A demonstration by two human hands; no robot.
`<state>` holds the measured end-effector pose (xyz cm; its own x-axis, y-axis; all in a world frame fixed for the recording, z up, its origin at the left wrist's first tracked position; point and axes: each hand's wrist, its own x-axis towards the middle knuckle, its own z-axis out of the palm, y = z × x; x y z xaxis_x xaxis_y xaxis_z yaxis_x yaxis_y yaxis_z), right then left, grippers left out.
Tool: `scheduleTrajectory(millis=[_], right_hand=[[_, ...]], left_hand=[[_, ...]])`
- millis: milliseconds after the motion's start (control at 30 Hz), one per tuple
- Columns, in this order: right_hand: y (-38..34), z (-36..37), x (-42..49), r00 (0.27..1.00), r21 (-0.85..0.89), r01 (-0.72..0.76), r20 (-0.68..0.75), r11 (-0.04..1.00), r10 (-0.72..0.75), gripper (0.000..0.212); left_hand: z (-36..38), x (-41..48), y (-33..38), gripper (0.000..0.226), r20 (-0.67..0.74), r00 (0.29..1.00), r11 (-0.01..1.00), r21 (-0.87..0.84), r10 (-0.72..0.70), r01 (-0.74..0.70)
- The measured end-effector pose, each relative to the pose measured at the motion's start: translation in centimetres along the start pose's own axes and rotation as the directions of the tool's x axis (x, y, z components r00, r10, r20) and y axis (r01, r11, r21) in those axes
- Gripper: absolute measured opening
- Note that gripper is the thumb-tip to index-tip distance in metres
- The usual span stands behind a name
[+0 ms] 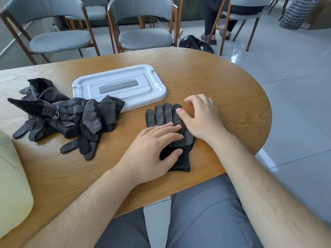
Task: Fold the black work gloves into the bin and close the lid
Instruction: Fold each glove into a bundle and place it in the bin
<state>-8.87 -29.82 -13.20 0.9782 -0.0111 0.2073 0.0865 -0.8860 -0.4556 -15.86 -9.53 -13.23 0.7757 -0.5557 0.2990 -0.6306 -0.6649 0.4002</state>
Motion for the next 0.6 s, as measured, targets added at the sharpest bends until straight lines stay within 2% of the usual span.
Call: scheduleTrajectory(millis=[100,200,333,600], right_hand=[[0.0,0.0,-0.4,0.992,0.049,-0.050,-0.112,0.998,0.056,0.032],[-0.5,0.0,-1.3,0.979,0.089,-0.017,-0.202,0.996,0.035,0.029],[-1.0,-0.1,-3.3,0.992,0.000,0.025,-0.127,1.000,-0.024,0.034],[-0.3,-0.9,-2.5,0.987,-0.065,-0.151,-0.071,0.986,0.147,0.037]], left_hand=[[0.0,-0.1,-0.2,0.040,-0.011,1.000,0.999,-0.034,-0.024,0.023],[0.0,-0.2,-0.1,0.043,0.002,1.000,0.999,-0.026,-0.024,0.024],[0.1,-0.2,-0.2,0.043,0.000,1.000,1.000,-0.004,-0.014,0.014],[0.0,-0.3,-0.1,0.046,0.047,0.999,0.998,0.061,0.012,-0.015]])
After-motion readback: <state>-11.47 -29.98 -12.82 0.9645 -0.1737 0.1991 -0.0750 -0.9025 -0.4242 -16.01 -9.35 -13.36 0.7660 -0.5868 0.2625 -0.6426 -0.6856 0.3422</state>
